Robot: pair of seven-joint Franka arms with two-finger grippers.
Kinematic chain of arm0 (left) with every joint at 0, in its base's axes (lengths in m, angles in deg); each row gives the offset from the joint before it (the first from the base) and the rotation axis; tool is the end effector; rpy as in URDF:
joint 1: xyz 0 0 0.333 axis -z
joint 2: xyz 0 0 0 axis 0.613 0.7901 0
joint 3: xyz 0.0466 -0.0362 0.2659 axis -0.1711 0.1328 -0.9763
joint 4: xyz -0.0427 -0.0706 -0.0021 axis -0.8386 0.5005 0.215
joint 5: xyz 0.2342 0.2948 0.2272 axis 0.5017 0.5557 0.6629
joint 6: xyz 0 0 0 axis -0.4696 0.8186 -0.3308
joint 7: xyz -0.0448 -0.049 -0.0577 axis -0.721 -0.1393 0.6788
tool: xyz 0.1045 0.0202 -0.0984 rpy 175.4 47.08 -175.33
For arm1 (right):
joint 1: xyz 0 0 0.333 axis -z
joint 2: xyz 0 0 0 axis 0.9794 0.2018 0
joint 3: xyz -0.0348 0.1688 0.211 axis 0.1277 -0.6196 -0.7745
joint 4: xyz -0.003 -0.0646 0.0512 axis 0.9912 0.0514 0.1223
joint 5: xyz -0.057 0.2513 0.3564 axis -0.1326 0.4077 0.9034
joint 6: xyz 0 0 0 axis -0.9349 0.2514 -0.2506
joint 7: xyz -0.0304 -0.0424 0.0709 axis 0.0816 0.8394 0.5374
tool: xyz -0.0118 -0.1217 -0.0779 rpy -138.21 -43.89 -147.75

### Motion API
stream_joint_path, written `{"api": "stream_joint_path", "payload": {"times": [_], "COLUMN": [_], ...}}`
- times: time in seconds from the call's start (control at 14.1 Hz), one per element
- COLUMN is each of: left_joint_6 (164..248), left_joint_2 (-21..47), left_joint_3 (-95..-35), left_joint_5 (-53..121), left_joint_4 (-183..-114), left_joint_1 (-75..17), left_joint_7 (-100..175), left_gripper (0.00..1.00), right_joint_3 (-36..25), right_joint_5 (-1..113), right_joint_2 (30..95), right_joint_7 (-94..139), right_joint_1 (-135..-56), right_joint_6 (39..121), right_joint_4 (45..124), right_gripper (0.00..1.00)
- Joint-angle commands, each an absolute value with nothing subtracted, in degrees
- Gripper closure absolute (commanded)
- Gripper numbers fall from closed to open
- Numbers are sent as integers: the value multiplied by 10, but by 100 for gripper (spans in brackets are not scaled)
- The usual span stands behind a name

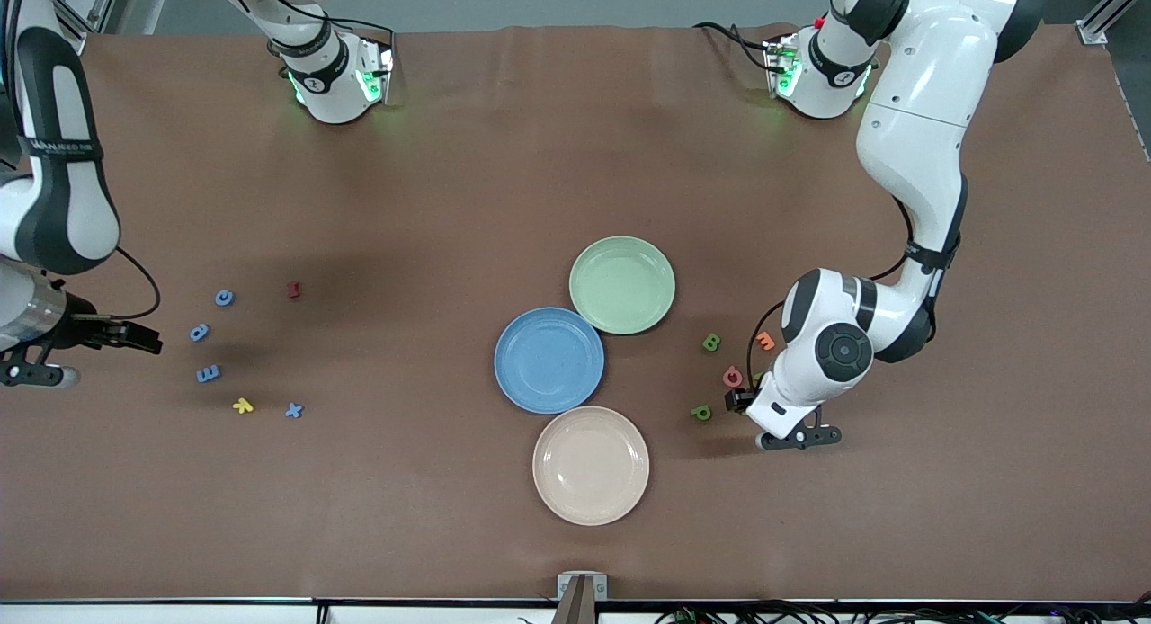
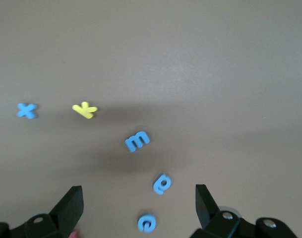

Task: Sort letters by color into matching plates
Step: 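Reach the left gripper to the green u while the right gripper reaches the blue m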

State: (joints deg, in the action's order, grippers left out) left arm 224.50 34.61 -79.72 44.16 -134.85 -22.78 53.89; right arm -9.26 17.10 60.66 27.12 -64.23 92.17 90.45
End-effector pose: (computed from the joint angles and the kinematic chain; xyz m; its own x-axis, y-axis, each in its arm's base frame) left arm 0.6841 -0.2251 0.0811 0.9965 0.0813 0.0210 0.0805 -0.9960 0.0397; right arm 0.6388 -0.1854 0.2257 0.9962 -0.0853 0.0146 -0.0859 -0.9953 0.0446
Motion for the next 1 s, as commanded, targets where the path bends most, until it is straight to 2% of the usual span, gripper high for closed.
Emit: {"api": "stream_joint_path", "payload": {"times": [0.0, 0.14, 0.36, 0.64, 0.92], "left_joint_6": [2246, 2246, 2258, 2258, 2258], "left_joint_2": [364, 365, 369, 369, 366], "left_joint_3": [-798, -798, -798, -798, -798], "left_joint_5": [455, 454, 455, 454, 454], "left_joint_4": [-1323, -1323, -1321, -1321, -1321], "left_joint_1": [-224, -223, -222, -222, -222], "left_joint_7": [549, 549, 549, 549, 549], "left_gripper": [25, 32, 48, 65, 79], "right_joint_3": [-102, -103, -108, -124, -128], "right_joint_5": [164, 169, 173, 173, 173], "right_joint_2": [624, 648, 675, 689, 717], "right_joint_7": [287, 287, 290, 342, 420], "right_joint_1": [-621, -613, -616, -616, -610], "right_joint_6": [969, 991, 1006, 1127, 1132], "right_joint_4": [924, 924, 931, 997, 990], "right_gripper": [0, 0, 0, 0, 0]}}
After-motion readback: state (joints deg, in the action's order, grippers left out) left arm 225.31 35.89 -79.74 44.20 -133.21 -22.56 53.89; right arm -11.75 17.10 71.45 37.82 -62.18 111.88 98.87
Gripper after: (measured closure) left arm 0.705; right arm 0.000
